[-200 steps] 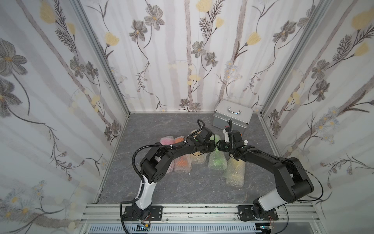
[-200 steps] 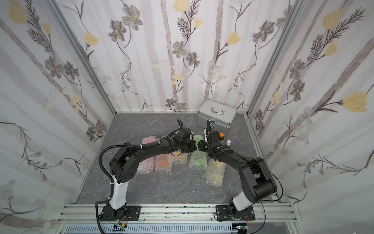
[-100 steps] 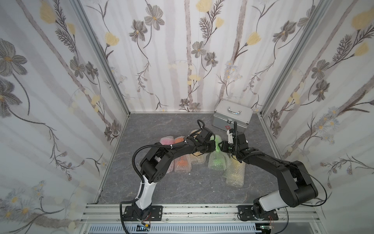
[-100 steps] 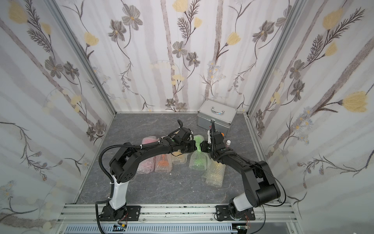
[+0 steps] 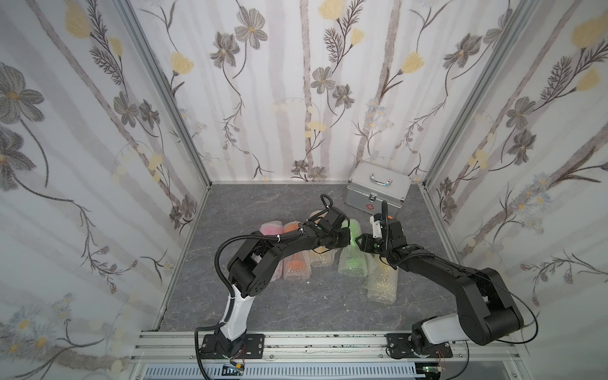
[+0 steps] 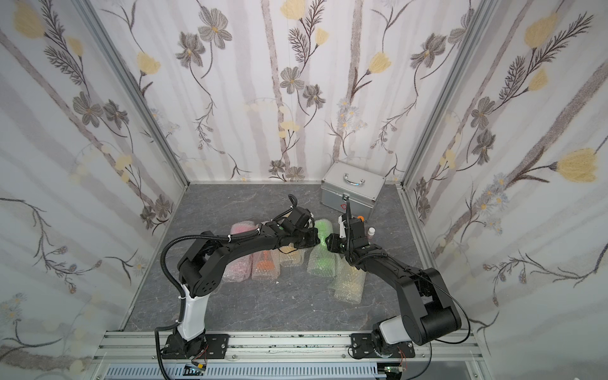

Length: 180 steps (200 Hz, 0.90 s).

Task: Unpack wine glasses from bubble wrap
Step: Unwrap the bubble wrap at the center of the board.

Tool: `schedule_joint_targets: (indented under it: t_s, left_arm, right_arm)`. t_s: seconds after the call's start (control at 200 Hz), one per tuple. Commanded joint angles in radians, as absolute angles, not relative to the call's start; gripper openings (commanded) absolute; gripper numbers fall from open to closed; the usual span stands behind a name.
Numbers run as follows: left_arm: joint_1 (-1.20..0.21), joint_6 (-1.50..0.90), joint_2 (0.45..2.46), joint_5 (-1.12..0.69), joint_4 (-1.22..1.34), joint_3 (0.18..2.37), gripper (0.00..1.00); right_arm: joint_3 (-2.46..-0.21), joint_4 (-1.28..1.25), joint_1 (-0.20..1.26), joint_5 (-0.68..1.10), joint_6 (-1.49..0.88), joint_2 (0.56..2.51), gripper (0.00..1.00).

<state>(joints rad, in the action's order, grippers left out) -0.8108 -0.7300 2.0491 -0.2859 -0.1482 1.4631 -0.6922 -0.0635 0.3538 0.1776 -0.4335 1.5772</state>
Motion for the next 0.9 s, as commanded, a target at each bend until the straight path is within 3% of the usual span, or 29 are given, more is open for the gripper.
schedule_joint_targets:
  t_s: [0.0,0.26,0.625,0.894]
  left_arm:
    - [-0.810,-0.724,2.042,-0.291,-0.160,1.462,0.04]
    - [-0.804,-0.723,2.042,-0.317,-0.150,1.465,0.07]
    - [-0.790,-0.724,2.040,-0.347,-0.148,1.473,0.23]
    - [-0.774,-0.716,2.016,-0.346,-0.183,1.484,0.39]
  right_arm:
    - [-0.688,-0.056,0.352,0.167,-0.404,1.565,0.49]
    - [-0.688,-0.057,0.351,0.150,-0.394,1.556,0.38]
    - [-0.698,-0.055,0.343,0.160,-0.384,1.546,0.08]
    - [-0.686,-0.084,0.336,0.220,-0.384,1.503,0.02]
